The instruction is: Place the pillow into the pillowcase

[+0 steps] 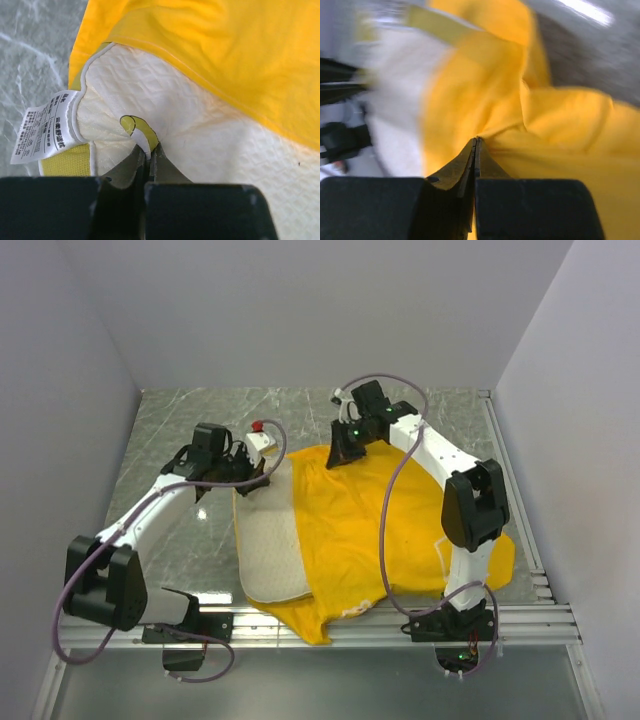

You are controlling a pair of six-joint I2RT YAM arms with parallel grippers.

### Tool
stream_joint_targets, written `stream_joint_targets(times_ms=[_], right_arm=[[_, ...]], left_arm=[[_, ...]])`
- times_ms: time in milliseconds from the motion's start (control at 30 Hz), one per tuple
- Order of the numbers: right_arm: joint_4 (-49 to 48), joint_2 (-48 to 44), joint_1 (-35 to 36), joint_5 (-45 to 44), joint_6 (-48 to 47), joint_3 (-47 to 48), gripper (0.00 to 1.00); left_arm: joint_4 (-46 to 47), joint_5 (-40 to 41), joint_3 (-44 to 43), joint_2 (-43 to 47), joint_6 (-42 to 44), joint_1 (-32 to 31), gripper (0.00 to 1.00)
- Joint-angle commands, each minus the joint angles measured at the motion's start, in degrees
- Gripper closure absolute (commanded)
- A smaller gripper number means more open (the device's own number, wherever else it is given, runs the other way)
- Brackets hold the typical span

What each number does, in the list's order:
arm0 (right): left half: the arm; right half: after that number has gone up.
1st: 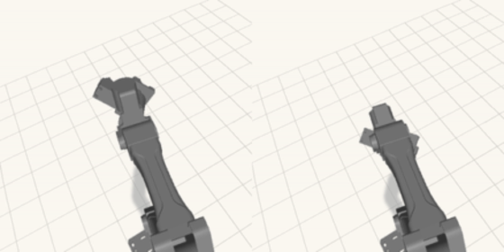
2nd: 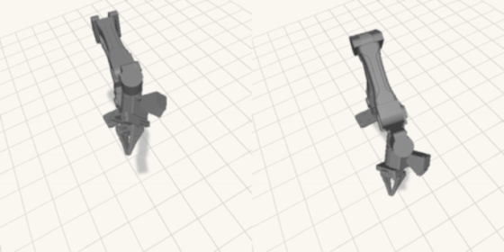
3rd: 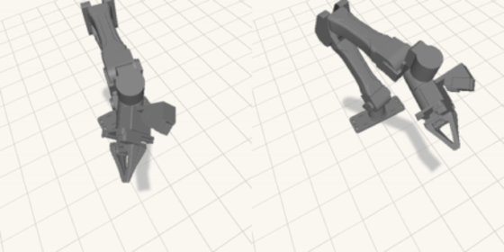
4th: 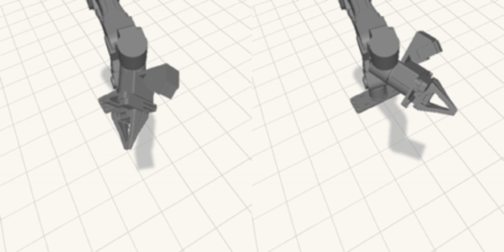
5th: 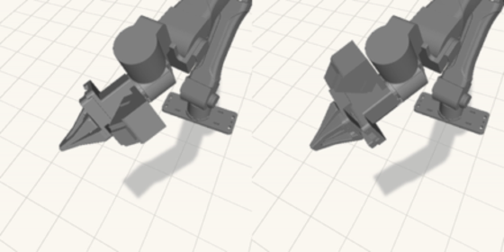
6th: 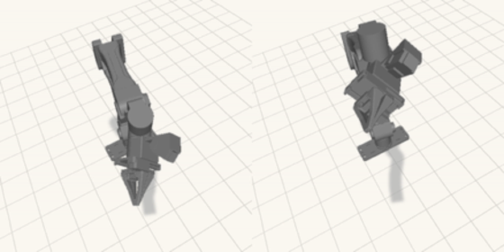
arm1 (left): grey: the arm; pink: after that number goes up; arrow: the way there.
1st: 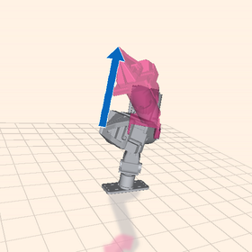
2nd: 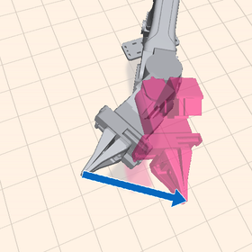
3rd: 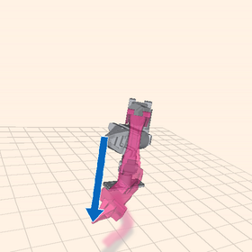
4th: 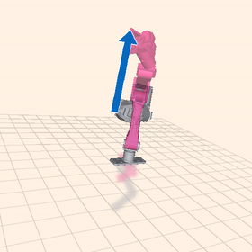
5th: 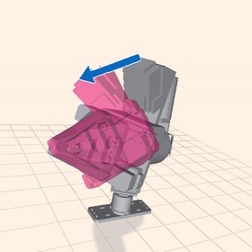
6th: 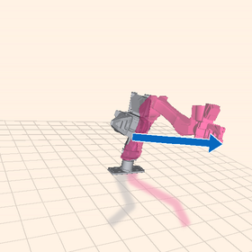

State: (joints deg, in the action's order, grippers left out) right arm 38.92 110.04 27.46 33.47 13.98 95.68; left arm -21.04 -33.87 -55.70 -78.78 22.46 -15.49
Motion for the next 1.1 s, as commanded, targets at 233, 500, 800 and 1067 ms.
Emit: stream_joint_targets(times_ms=[233, 500, 800, 1067], right_arm=[[12.42, 6.91, -5.14, -8.08, -11.7, 16.17, 0.18], [10.48, 20.82, -4.0, -14.04, -10.55, 30.36, 0.17], [14.61, 24.43, -2.33, -9.05, -13.45, 21.49, 0.15], [18.83, 24.96, 1.1, 3.86, -14.26, 22.78, 1.0]], left_arm=[[-1.11, -4.98, 5.87, 5.4, 21.04, -3.85, 1.0], [-1.02, -3.49, 4.12, 2.15, 22.46, -3.85, 1.0], [-0.67, -3.14, 4.2, 1.79, 22.54, -3.85, 1.0], [1.26, -3.22, 4.11, 0.92, 21.58, -3.85, 1.0]])
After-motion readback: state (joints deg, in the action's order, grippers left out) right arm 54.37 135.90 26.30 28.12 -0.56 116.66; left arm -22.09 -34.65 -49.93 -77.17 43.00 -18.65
